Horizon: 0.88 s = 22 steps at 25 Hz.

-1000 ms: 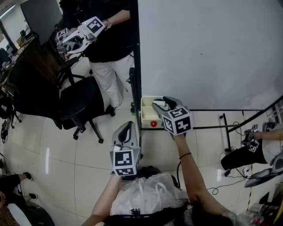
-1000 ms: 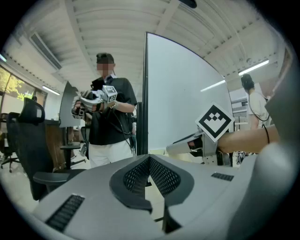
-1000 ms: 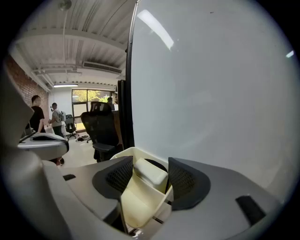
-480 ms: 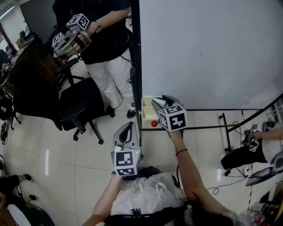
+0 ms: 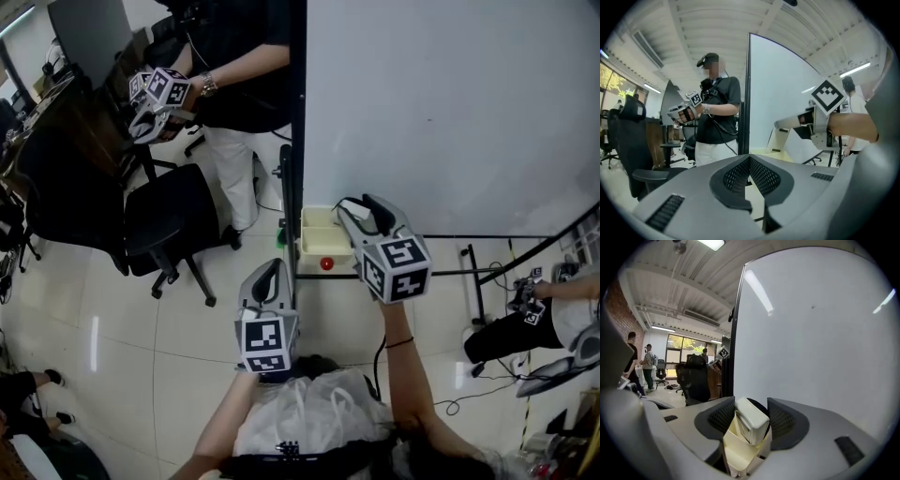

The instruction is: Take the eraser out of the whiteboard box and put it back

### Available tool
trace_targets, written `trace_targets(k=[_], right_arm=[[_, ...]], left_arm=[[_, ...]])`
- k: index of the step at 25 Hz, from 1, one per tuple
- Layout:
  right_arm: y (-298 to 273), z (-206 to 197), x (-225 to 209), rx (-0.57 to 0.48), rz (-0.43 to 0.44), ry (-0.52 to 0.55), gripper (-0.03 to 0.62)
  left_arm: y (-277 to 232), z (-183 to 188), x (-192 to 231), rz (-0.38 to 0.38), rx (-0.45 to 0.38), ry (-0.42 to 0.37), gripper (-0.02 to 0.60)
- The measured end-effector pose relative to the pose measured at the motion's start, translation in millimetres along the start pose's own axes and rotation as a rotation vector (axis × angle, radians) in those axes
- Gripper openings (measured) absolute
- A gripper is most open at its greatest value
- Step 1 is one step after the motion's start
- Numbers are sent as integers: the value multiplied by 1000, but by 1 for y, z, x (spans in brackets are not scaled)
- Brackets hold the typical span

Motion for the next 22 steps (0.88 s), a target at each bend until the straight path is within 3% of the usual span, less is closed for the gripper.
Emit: trace_targets(k=[8, 13, 22], right_arm=[[89, 24, 3, -146, -30, -15, 233], [120, 14, 6, -152, -57, -15, 233], [129, -5, 15, -129, -38, 0, 232]], left_arm=[[-5, 4, -18, -58, -36, 6, 3], [-5, 11, -31, -99, -84, 1, 3], [1, 21, -41, -98, -111, -39, 2]])
Point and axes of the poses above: the fingertips, and each gripper's own axes: y backward along the fingers, x to its left, z out of its top, the point moved 6 cm from there along y, backward along the fingers, and after that the axes turned 7 degrees about -y, right-handed, at the moved point
